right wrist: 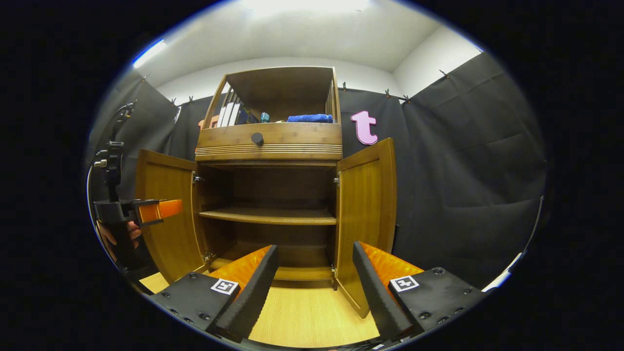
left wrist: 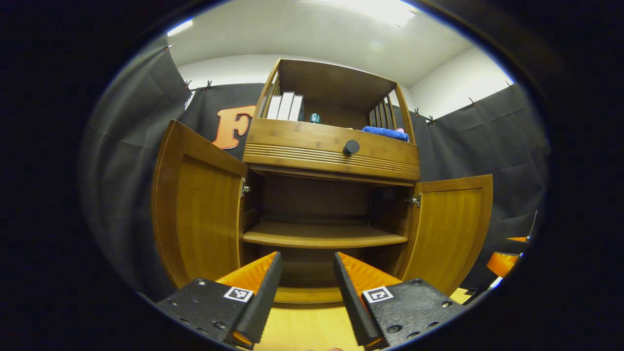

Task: Open the right door of the double-door shoe cabinet with the right hand, and open the left door with the left hand.

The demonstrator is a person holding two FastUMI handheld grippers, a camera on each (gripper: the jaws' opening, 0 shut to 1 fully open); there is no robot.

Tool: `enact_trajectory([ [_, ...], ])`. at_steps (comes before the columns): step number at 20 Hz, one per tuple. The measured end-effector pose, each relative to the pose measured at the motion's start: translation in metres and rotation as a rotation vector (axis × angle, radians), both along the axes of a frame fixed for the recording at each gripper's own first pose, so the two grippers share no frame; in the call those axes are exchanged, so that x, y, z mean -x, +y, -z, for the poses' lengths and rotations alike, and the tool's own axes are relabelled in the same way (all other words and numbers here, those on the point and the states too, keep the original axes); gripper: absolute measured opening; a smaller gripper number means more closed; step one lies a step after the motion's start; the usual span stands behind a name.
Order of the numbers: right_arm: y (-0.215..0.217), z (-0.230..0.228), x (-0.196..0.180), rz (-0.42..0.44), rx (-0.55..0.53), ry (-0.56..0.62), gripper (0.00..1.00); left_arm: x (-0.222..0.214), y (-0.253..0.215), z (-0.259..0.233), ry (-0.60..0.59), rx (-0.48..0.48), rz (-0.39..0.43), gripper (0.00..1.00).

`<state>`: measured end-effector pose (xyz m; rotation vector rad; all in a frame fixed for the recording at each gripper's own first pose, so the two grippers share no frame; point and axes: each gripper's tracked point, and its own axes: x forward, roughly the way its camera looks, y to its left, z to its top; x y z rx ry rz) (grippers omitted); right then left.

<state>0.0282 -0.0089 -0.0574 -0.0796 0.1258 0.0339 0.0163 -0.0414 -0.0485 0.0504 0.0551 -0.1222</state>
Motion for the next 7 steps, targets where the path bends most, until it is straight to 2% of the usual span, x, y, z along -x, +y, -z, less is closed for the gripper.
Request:
enact_trajectory([
  [1,0.0015,0.0006,0.0001,-0.002,-0.001,0.001,1.0,0.0016,0.0004,0.0002,0.003,0.004,-0.001,0.72],
  [3,0.0034,0.0017,0.0009,-0.006,-0.004,0.003,0.94,0.0043,-0.0007,0.0,0.008,0.025,0.004,0.84],
  [5,0.005,0.0019,0.0016,-0.008,-0.003,0.005,0.94,0.0078,0.0014,-0.002,0.002,0.045,-0.001,0.97],
  [7,0.0043,0.0017,0.0024,-0.006,-0.002,0.004,0.98,0.0084,0.0066,-0.0033,-0.005,0.035,-0.018,0.92],
])
